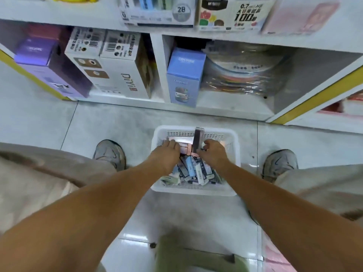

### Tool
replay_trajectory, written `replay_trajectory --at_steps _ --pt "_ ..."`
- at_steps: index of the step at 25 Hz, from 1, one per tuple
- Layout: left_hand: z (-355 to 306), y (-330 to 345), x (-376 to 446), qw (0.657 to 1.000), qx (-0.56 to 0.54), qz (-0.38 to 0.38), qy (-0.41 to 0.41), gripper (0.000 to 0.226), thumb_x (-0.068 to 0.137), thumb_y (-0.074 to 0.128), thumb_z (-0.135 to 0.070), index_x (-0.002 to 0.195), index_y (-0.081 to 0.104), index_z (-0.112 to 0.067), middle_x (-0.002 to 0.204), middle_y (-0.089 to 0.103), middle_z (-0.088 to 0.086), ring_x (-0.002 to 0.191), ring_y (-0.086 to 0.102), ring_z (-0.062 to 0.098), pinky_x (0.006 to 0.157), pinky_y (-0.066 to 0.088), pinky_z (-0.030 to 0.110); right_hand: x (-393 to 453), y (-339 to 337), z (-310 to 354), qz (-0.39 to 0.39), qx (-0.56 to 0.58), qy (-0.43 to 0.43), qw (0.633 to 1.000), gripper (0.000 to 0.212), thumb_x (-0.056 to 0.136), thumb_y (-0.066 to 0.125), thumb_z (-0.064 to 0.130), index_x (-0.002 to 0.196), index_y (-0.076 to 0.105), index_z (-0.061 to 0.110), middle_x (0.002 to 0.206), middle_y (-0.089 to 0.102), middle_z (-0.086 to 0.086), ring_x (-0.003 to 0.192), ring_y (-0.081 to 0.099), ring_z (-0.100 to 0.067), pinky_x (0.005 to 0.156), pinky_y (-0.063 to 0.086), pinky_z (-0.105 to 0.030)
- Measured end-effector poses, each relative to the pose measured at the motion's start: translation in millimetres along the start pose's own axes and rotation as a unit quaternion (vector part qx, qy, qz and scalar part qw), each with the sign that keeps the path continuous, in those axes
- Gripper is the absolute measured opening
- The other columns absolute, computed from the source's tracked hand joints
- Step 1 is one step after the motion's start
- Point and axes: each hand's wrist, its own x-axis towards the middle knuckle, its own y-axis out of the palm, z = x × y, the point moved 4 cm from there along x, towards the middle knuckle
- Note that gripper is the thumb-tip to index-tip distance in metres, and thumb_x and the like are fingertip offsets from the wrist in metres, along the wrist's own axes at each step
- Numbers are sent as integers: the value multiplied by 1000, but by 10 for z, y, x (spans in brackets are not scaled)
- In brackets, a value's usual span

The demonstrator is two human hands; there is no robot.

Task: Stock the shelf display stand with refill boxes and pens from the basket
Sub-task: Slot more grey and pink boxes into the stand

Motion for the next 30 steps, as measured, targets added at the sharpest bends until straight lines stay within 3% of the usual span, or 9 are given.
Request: replay_trajectory --at_steps 2,5,9,13,17,21,23,26,30 --pt "-21 23 176 1000 -26 -12 -12 73 83 64 -3 145 26 2 148 31 20 140 30 35 111 35 42 74 131 67 -27 56 10 998 33 87 73 26 115 66 10 106 72 -8 93 65 -22 80 49 -28" --pt "-70 91 410 999 -34 -11 -15 78 79 67 -3 145 26 1 148 32 19 139 31 34 114 31 43 130 202 78 -75 52 32 995 14 87 70 20 92 71 6 83 69 -7 78 63 -20 64 40 -23" --pt "-108 186 566 998 -2 -44 -34 62 82 66 -11 136 38 -2 137 39 17 127 38 34 103 38 46 -62 261 -184 -99 41 84 991 37 97 59 35 76 66 6 53 53 4 40 54 -4 33 27 -14" --pt "-109 271 650 999 6 -29 -27 58 79 70 -16 130 46 -5 132 39 16 124 37 34 102 39 51 -158 341 -384 -54 60 103 991 17 92 66 25 91 70 8 77 71 -5 68 67 -19 49 39 -15" --pt "-101 335 654 1000 -17 -18 -17 58 81 70 -21 132 45 -8 130 45 15 123 44 33 103 38 54 -170 369 -347 -37 96 94 990 16 88 69 20 73 63 21 66 69 2 53 62 -8 45 42 -17" --pt "-22 151 697 991 -132 -38 6 37 82 66 -27 111 55 -9 108 59 13 103 58 31 76 43 33 -204 303 -312 -53 138 75 986 19 87 72 19 71 61 19 61 65 5 58 65 -17 53 50 -27" --pt "4 23 699 964 -266 -29 -9 19 81 64 -28 90 55 -15 87 62 5 85 64 26 58 40 25 -204 276 -277 -30 228 69 971 8 86 71 7 82 65 4 59 68 -4 53 66 -19 51 55 -28" --pt "36 -66 621 862 -499 -20 -85 18 81 69 -36 77 63 -19 62 67 -4 58 67 13 44 44 19 -248 273 -107 48 364 42 929 1 89 66 -3 89 66 -4 70 71 -20 60 68 -28 70 62 -47" --pt "97 23 398 733 -669 65 -105 38 66 91 -32 94 74 -12 82 77 3 76 75 19 61 57 26 -360 315 47 116 438 12 891 5 90 66 -6 93 70 -6 78 71 -21 62 69 -24 67 62 -34"
